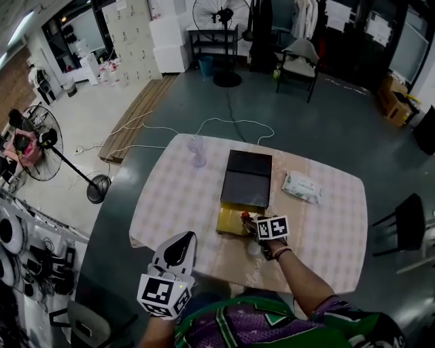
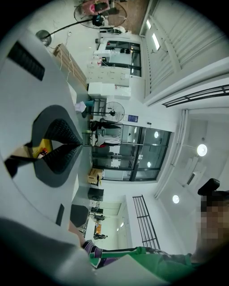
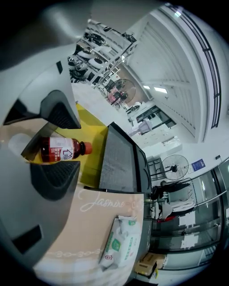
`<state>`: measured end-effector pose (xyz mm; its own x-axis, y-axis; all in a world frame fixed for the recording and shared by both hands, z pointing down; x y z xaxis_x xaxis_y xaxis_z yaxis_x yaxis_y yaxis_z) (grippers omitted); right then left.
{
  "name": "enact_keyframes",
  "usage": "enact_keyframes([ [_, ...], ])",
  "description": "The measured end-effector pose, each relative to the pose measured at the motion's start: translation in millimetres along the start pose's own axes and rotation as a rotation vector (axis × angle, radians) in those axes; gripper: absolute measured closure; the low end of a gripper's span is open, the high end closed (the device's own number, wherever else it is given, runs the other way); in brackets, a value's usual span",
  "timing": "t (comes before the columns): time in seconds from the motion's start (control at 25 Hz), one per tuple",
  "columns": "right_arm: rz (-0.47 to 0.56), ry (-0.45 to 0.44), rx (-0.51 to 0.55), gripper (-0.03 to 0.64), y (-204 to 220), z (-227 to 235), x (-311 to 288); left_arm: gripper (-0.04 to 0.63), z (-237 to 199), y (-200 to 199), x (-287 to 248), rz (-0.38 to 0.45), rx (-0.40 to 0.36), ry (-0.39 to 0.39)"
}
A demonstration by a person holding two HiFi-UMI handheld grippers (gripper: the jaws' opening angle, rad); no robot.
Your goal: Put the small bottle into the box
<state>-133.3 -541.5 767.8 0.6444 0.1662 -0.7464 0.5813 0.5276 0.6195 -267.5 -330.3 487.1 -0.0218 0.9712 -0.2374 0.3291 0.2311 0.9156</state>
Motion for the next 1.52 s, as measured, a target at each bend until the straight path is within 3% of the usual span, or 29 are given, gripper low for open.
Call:
enact_keyframes([
  [0.6,0.163,0.044,-0.087,0.383,-10.1,-31.3,58.2,0.571,-20.3,-27.0,17.3,0.001,-0.043,0.115],
  [0.96,0.369,0.104,-0.094,0.390,-23.3,-68.5,149.2,0.571,-22.5,-38.9,35.2,0.025,-0.059,0.202],
  [1.28,0.560,0.224,-0.045,0.388,-17.9,-136.8,247.7,0.571,-13.5,-32.8,70.6,0.024,-0.052,0.324],
  [1.52,0.637,0.355,0.011,0.388,6.9,-178.7,316.1,0.571,-5.8,-27.2,95.3,0.024,-0.049,0.373],
])
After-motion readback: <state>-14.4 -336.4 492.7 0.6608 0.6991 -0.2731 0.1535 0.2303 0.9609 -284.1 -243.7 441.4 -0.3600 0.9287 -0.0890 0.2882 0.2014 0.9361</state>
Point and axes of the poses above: the fingertips, and each gripper's own axes: x backward along the fingers, z to its right, y out of its underside, the point moved 4 cm from there along x, backward along the fingers, and after that the axes turned 13 degrees about x, right-handed, at the moved point
